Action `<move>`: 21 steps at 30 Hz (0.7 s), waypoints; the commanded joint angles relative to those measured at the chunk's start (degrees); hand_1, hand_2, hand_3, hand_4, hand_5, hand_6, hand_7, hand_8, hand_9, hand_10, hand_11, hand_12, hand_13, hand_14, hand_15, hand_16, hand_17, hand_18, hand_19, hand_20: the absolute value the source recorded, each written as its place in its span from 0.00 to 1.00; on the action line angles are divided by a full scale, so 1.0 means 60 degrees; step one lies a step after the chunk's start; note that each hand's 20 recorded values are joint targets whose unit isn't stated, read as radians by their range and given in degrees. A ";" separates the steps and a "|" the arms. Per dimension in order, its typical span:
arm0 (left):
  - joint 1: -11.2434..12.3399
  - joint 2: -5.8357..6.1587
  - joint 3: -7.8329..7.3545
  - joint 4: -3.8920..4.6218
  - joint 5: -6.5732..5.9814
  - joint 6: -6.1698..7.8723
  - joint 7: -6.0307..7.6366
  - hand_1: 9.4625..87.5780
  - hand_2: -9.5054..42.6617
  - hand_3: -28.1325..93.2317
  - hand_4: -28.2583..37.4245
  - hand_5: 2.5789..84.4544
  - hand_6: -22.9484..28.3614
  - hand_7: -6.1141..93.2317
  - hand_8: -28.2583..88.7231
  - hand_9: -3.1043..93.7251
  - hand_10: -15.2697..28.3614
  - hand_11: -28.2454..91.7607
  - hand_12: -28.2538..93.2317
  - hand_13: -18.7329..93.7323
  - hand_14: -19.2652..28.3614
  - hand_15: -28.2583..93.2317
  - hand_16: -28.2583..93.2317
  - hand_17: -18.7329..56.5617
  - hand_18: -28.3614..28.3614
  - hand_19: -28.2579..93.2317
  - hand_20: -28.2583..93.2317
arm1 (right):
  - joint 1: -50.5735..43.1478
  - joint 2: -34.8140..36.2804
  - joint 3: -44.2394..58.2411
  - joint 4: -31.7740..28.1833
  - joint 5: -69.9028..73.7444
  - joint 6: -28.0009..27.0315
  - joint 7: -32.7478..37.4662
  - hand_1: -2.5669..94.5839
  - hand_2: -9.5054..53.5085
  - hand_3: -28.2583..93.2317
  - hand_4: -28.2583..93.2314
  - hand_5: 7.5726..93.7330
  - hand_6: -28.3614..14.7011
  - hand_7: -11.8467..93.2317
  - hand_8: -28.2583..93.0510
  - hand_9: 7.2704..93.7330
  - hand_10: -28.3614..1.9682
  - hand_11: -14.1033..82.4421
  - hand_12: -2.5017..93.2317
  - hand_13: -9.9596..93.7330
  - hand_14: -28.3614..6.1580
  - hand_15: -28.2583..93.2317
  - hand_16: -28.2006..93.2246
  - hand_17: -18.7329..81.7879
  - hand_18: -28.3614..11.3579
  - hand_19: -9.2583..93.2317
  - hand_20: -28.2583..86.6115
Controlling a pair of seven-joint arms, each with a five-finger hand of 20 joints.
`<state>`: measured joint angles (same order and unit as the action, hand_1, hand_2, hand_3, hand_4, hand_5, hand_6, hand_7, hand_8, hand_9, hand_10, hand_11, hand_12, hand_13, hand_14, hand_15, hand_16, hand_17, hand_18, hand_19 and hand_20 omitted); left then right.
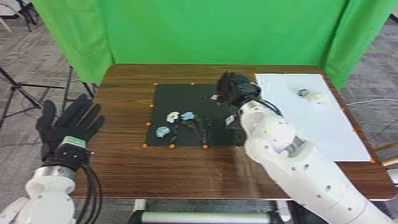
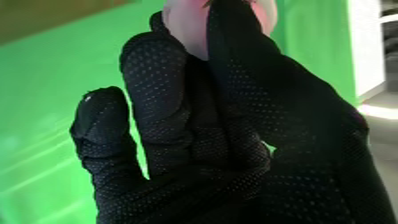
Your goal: Arrange flowers
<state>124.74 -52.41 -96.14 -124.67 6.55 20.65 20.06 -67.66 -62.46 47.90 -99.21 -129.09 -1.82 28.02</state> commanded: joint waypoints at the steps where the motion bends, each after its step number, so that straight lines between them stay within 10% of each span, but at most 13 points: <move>1: -0.0032 -0.0053 0.0005 -0.0032 0.0095 0.0017 -0.0264 0.17 0.44 0.81 0.00 0.46 0.60 0.23 0.16 0.33 0.66 0.42 0.31 0.34 0.68 0.51 0.15 0.17 0.69 0.47 0.29 | -0.0155 -0.0355 -0.0398 0.0250 -0.0748 -0.0377 0.0286 0.65 0.00 0.81 0.00 0.78 0.62 0.45 0.28 0.79 0.60 0.23 0.30 0.79 0.64 0.69 0.56 0.57 0.17 0.94 0.60; 7: 0.0010 -0.0057 -0.0020 -0.0053 0.0023 0.0113 -0.0194 0.17 0.45 0.81 0.00 0.46 0.61 0.23 0.16 0.33 0.66 0.42 0.31 0.34 0.68 0.52 0.15 0.17 0.69 0.47 0.29 | -0.0131 -0.0556 -0.0471 0.0480 -0.0396 -0.0408 0.0419 0.65 0.00 0.81 0.00 0.77 0.61 0.45 0.28 0.77 0.57 0.24 0.29 0.79 0.63 0.69 0.55 0.57 0.16 0.94 0.60; 11: -0.0018 -0.0069 0.0057 -0.0043 -0.0461 0.0055 -0.0007 0.16 0.47 0.80 0.00 0.46 0.61 0.23 0.16 0.34 0.66 0.42 0.31 0.34 0.68 0.52 0.15 0.17 0.69 0.47 0.29 | -0.0061 -0.0748 -0.0508 0.0721 -0.0125 -0.0233 0.0458 0.64 0.00 0.82 0.00 0.75 0.61 0.44 0.26 0.76 0.56 0.26 0.28 0.78 0.62 0.69 0.55 0.56 0.15 0.93 0.59; 21: -0.0123 -0.0061 0.0140 -0.0001 -0.0399 0.0077 -0.0095 0.15 0.47 0.81 0.00 0.47 0.61 0.22 0.16 0.34 0.67 0.42 0.31 0.34 0.69 0.51 0.15 0.17 0.70 0.47 0.29 | -0.0185 -0.1000 -0.0438 0.0752 -0.0113 -0.0375 0.0499 0.63 0.00 0.82 0.00 0.71 0.60 0.41 0.23 0.73 0.53 0.29 0.24 0.77 0.63 0.68 0.55 0.56 0.15 0.92 0.58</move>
<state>124.21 -52.41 -95.45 -124.66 4.33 21.10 19.66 -68.32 -67.34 45.20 -94.21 -129.08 -3.73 30.73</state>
